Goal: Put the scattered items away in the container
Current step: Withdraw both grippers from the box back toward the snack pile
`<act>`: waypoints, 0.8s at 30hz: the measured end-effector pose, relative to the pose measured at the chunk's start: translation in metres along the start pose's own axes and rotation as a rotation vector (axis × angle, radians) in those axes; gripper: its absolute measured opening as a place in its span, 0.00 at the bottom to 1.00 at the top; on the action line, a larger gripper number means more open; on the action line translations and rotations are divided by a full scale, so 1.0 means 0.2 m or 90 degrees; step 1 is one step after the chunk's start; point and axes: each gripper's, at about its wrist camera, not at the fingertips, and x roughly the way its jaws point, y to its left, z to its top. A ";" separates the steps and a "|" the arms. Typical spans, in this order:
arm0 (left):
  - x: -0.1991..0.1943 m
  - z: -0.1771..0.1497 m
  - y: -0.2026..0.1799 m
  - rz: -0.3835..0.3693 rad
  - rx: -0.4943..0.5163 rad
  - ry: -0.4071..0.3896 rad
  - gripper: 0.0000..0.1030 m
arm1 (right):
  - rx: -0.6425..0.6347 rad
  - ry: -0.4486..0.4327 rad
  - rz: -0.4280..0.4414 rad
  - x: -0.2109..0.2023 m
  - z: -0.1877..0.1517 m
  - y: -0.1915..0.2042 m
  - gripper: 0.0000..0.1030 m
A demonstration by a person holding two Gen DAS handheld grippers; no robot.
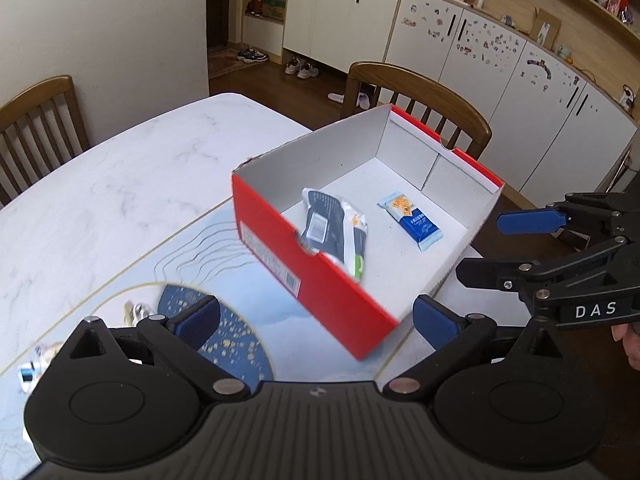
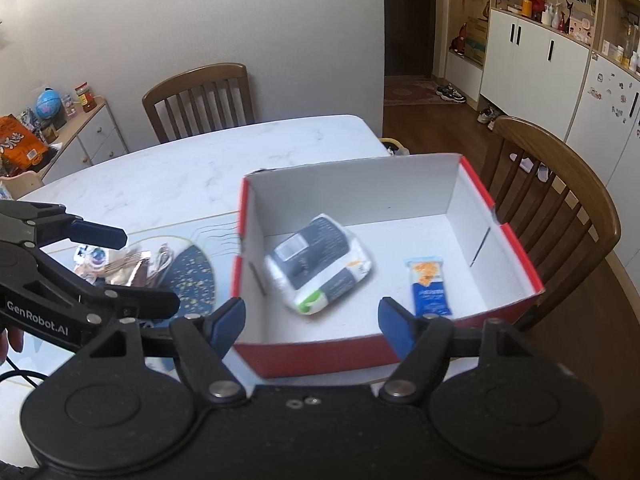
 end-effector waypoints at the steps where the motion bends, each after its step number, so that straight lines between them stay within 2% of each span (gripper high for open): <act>1: -0.02 -0.02 0.01 -0.001 0.002 -0.001 1.00 | 0.001 -0.002 -0.002 -0.01 -0.01 0.02 0.71; 7: -0.10 -0.11 0.06 -0.008 0.010 -0.008 1.00 | 0.001 -0.009 -0.007 -0.03 -0.06 0.16 0.71; 24: -0.30 -0.35 0.27 0.019 0.016 -0.025 1.00 | -0.006 -0.015 0.004 0.00 -0.11 0.49 0.71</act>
